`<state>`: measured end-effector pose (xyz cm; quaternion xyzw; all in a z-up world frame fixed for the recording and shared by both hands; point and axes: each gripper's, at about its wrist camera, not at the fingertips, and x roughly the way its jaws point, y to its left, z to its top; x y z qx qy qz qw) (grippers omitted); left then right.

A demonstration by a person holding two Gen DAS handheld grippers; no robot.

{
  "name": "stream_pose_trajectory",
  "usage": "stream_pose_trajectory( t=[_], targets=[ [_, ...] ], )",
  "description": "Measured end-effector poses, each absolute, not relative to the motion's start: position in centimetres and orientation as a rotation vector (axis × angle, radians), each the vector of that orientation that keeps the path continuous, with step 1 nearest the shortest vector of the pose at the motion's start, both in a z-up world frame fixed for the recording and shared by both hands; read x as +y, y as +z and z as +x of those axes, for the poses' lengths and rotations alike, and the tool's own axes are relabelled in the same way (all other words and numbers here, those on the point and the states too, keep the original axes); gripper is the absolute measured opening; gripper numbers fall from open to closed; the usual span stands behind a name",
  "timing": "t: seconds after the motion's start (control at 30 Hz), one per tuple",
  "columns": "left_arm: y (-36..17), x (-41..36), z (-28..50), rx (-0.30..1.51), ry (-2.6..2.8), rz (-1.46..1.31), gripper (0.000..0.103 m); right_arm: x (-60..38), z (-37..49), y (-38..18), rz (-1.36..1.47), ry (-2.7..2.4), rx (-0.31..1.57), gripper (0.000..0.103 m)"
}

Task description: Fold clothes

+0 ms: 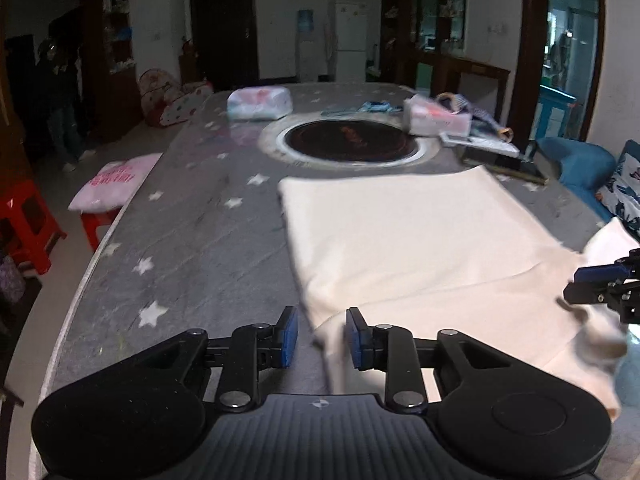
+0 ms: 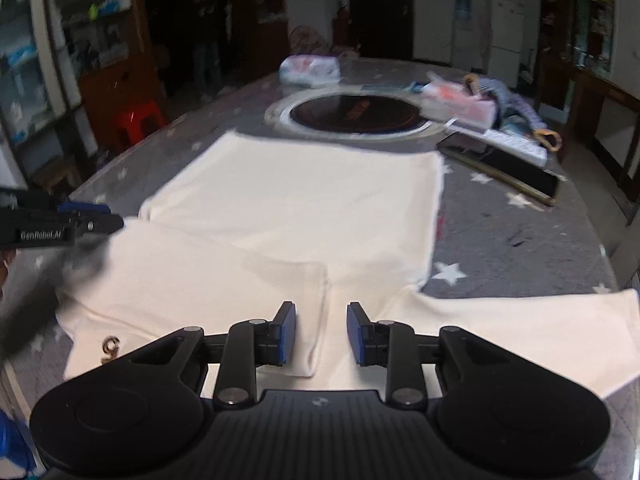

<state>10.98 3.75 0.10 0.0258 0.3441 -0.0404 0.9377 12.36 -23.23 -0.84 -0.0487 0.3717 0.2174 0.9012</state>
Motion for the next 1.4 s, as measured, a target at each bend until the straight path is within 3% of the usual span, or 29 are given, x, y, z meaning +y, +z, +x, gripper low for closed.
stream_pose_trajectory(
  t=[0.07,0.4,0.93,0.97,1.1,1.4],
  targets=[
    [0.7,2.8,10.9,0.693,-0.098,0.065,0.045,-24.5,12.1,-0.2,-0.090,0.419,0.753,0.028],
    [1.5,-3.6,10.4,0.682,-0.247,0.106,0.055,-35.9,12.3,-0.6,0.012,0.068,0.721,0.028],
    [0.3,-8.1,10.0,0.727,-0.299,0.164,0.057,-47.5,14.6,-4.8,0.443,-0.108,0.714,0.029],
    [0.3,-8.2,9.9,0.727,-0.299,0.167,0.058,-48.0,14.6,-5.0,0.478,-0.101,0.711,0.028],
    [0.1,-8.2,10.0,0.736,-0.289,0.172,0.058,-48.7,14.3,-5.1,0.521,-0.079,0.684,0.006],
    [0.2,-5.9,9.9,0.727,-0.234,0.149,0.062,-44.9,13.0,0.3,0.426,0.051,0.590,0.004]
  ],
)
